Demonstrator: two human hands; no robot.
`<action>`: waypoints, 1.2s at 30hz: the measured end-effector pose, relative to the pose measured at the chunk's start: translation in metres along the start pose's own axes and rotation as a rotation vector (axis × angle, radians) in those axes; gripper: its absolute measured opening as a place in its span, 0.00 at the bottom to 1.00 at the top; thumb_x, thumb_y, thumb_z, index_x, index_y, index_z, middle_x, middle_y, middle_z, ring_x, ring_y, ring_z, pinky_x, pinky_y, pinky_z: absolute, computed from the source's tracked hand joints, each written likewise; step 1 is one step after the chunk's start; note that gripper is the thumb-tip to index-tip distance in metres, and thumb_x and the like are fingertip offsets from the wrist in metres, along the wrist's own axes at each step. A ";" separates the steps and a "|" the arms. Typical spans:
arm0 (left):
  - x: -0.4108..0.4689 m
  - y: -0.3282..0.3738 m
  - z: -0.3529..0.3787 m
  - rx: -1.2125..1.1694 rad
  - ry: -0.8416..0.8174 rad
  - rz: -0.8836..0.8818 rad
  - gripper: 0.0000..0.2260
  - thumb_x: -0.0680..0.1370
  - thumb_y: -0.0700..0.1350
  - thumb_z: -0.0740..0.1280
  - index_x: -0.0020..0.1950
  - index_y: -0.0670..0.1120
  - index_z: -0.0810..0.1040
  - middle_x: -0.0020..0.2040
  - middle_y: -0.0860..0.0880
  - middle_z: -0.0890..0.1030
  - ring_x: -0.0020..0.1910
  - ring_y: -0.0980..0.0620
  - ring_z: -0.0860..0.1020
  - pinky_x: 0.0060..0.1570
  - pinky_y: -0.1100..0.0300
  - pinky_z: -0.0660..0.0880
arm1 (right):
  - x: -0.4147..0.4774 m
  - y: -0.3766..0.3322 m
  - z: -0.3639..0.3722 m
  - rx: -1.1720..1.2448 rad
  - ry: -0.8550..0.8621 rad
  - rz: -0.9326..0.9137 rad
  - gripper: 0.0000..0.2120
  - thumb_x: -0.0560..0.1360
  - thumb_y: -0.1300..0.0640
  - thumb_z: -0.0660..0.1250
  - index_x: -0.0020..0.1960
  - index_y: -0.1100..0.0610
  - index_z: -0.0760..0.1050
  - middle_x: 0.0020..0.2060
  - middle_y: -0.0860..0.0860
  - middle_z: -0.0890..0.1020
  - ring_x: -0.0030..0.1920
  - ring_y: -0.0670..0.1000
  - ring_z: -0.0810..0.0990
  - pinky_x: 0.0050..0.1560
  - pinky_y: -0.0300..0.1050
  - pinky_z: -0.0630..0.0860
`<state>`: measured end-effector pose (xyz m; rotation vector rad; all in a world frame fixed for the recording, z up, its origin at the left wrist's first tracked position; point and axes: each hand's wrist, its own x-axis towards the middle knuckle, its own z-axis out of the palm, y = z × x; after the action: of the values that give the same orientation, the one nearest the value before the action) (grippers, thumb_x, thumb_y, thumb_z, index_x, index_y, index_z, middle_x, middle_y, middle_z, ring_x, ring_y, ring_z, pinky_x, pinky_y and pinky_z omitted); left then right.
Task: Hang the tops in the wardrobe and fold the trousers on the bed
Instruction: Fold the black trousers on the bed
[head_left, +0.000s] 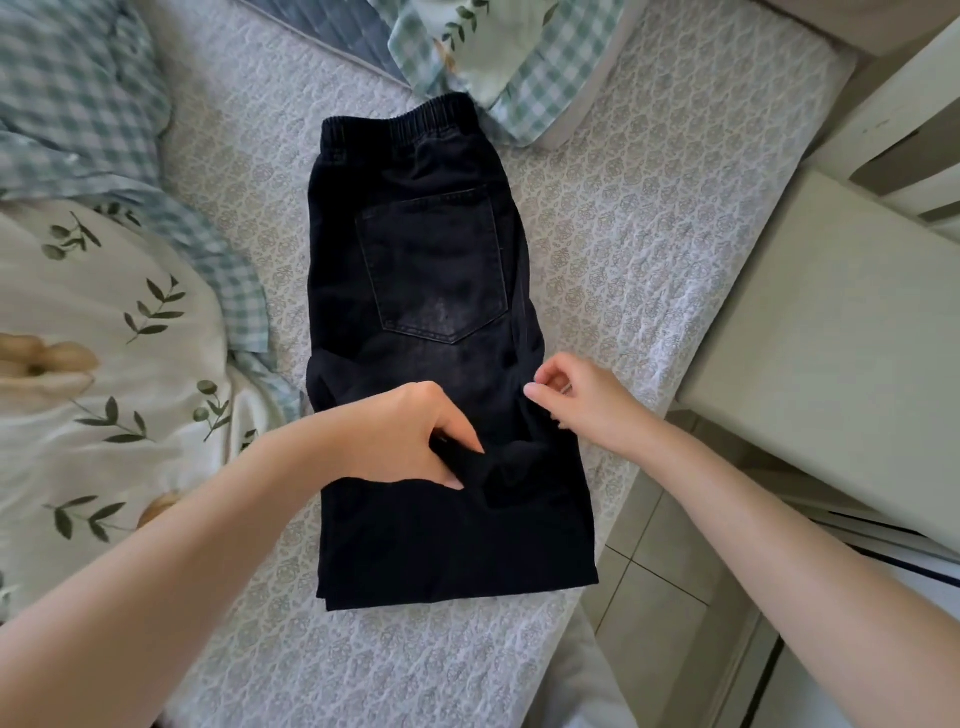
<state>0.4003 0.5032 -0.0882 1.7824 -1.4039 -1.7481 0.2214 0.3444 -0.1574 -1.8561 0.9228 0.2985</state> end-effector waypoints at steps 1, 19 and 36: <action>-0.002 0.002 -0.004 -0.009 0.014 0.011 0.10 0.72 0.39 0.75 0.50 0.52 0.86 0.44 0.58 0.85 0.44 0.60 0.82 0.50 0.60 0.79 | 0.002 -0.004 0.004 0.025 -0.035 0.023 0.10 0.79 0.46 0.62 0.51 0.52 0.74 0.44 0.49 0.80 0.44 0.46 0.81 0.50 0.48 0.80; 0.099 -0.052 -0.046 0.418 0.363 -0.386 0.30 0.70 0.73 0.63 0.62 0.55 0.78 0.54 0.51 0.80 0.49 0.49 0.78 0.46 0.52 0.76 | 0.033 0.025 -0.008 0.261 -0.225 0.225 0.16 0.77 0.44 0.65 0.57 0.54 0.77 0.50 0.51 0.84 0.48 0.49 0.84 0.52 0.53 0.81; 0.018 -0.134 -0.033 -0.277 0.913 -0.580 0.16 0.72 0.59 0.73 0.52 0.49 0.79 0.45 0.52 0.81 0.44 0.52 0.80 0.41 0.62 0.73 | 0.040 0.026 -0.007 -0.016 -0.139 0.191 0.14 0.77 0.44 0.65 0.53 0.55 0.72 0.44 0.52 0.83 0.39 0.52 0.84 0.42 0.54 0.82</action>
<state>0.4835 0.5415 -0.1936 2.4606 -0.2807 -0.9497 0.2285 0.3140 -0.1943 -1.7404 1.0043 0.5467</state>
